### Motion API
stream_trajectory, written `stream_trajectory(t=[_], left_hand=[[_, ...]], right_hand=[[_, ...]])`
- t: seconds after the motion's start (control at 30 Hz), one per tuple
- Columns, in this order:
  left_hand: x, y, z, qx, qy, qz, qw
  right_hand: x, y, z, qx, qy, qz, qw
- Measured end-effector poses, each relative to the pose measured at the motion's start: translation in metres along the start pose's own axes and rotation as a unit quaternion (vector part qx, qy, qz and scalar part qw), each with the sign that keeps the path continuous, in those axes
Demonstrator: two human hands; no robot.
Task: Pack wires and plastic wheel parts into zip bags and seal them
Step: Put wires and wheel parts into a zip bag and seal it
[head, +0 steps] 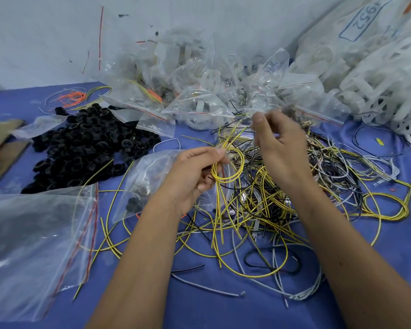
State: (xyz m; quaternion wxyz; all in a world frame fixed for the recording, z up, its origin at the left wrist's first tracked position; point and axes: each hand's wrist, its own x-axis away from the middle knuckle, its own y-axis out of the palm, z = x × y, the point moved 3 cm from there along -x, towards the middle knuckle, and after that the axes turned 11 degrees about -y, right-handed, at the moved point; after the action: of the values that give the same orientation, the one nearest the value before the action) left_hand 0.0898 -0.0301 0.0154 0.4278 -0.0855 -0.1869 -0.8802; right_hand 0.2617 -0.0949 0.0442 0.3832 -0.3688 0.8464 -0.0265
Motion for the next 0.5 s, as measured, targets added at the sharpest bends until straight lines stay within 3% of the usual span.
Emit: stream_trajectory(t=[0.07,0.13,0.2,0.27,0.4,0.5], left_hand=[[0.0,0.001,0.0,0.028,-0.001,-0.014,1.0],[-0.001,0.004,0.002,0.073,0.014,-0.017,0.997],[-0.002,0.005,0.003,0.083,0.055,0.019,0.995],[-0.003,0.006,0.003,0.053,0.108,0.082,0.989],[-0.005,0.01,0.002,0.067,0.158,0.12,0.978],[-0.008,0.01,0.001,0.107,0.14,0.115,0.978]], right_hand=[[0.003,0.007,0.004,-0.019,0.052,-0.053,0.997],[0.006,0.011,0.008,-0.117,0.13,-0.106,0.979],[0.009,0.015,0.007,-0.241,0.192,-0.184,0.933],[0.01,0.018,0.004,-0.304,0.188,-0.229,0.905],[0.008,0.013,0.003,-0.308,0.151,-0.21,0.916],[0.006,0.008,0.006,-0.315,0.188,-0.162,0.916]])
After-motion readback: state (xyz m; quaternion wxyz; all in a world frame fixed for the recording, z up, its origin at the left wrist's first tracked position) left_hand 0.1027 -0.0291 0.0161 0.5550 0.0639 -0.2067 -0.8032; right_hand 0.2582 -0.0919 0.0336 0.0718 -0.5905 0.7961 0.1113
